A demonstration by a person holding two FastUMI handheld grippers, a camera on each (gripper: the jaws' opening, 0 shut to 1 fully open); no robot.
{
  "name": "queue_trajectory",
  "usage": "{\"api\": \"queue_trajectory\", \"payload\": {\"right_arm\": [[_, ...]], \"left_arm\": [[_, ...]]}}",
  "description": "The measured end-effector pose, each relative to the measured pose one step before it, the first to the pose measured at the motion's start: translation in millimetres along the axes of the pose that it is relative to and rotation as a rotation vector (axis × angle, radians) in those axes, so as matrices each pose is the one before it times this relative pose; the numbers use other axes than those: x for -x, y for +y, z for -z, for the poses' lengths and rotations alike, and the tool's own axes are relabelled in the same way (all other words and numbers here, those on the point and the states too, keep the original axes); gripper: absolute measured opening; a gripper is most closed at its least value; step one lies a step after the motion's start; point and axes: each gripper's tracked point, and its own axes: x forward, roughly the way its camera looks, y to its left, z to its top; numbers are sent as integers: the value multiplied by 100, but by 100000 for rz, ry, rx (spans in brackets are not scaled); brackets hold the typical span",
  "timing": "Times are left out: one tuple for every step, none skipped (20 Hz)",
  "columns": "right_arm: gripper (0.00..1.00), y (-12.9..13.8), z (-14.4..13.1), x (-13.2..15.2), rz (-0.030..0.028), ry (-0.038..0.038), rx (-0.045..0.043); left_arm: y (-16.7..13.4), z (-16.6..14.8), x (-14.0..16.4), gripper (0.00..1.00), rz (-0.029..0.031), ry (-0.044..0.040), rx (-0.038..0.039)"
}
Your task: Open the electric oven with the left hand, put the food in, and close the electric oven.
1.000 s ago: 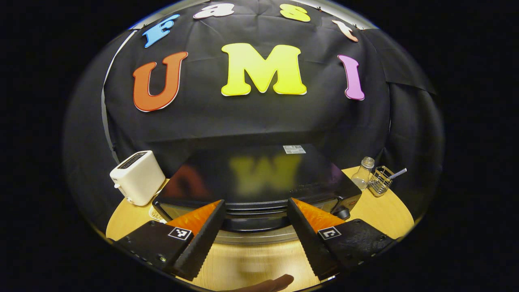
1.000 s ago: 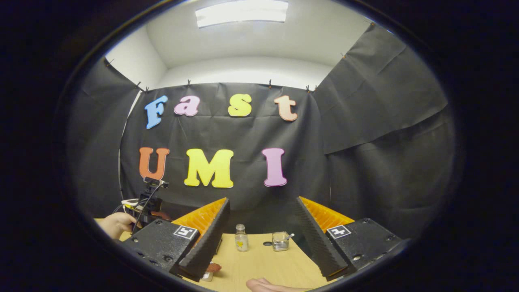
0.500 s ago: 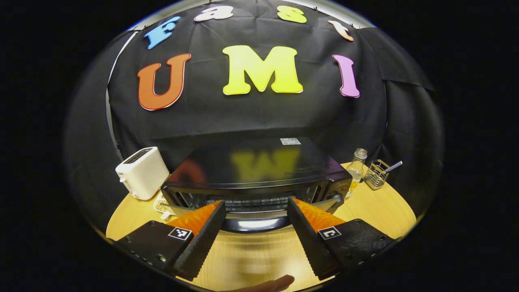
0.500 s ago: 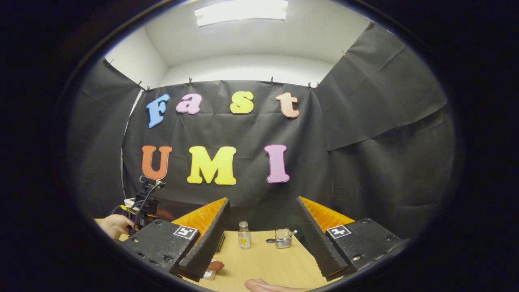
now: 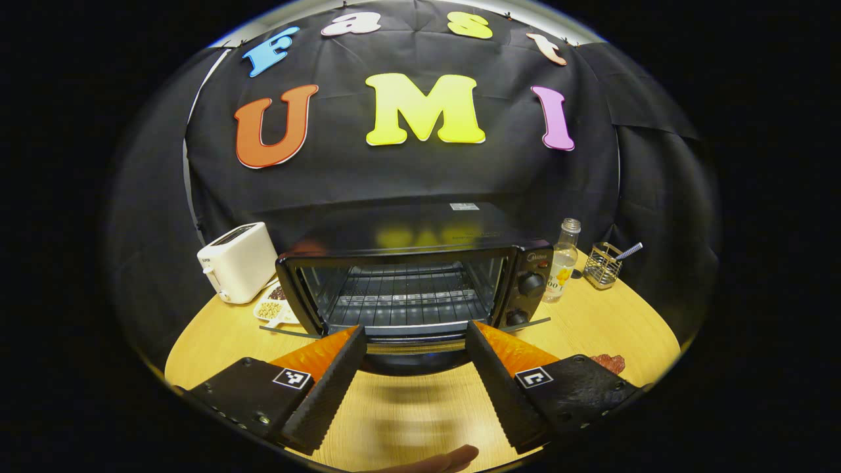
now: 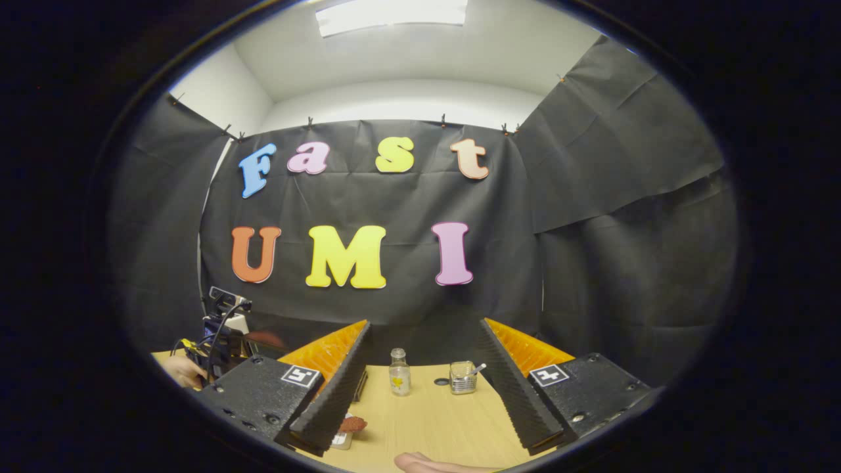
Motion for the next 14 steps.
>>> {"api": "queue_trajectory", "payload": {"right_arm": [[97, 232, 303, -53, -269, 430, -199], [96, 155, 156, -79, -131, 518, -57], [96, 58, 284, -159, -118, 454, 77], [96, 140, 309, -163, -19, 489, 111], [96, 142, 267, -135, -1, 573, 27], [96, 130, 349, -131, -213, 717, -121], [96, 112, 411, -118, -266, 895, -284], [97, 147, 377, -188, -245, 1147, -328], [100, 112, 369, -184, -129, 1080, -363], [100, 41, 209, -167, -181, 965, -390], [100, 116, 191, -153, -413, 328, -423], [100, 99, 48, -73, -443, 188, -31], [100, 69, 221, -176, -367, 263, 124], [100, 206, 97, -163, -419, 133, 66]], "left_arm": [[17, 529, 285, 97, 152, 114, 456], [-18, 553, 259, 97, 189, 201, 682], [-75, 592, 283, 96, 184, 4, 438], [-19, 669, 291, 96, -54, -153, 39], [-16, 814, 236, 96, -246, 72, -104], [-43, 841, 199, 96, -391, 340, -216], [-86, 980, 246, 96, -411, 806, -256], [-115, 1011, 74, 96, -11, 881, -418], [-87, 1038, 92, 96, 315, 1189, -855], [-84, 996, -92, 96, 556, 731, 282], [-55, 1235, -25, 95, 470, 2229, -314], [175, 961, -163, 95, -1190, 1555, -2085], [19, 873, 202, 96, 26, 1753, -1356], [24, 830, -344, 96, 138, 2238, 103]]}}
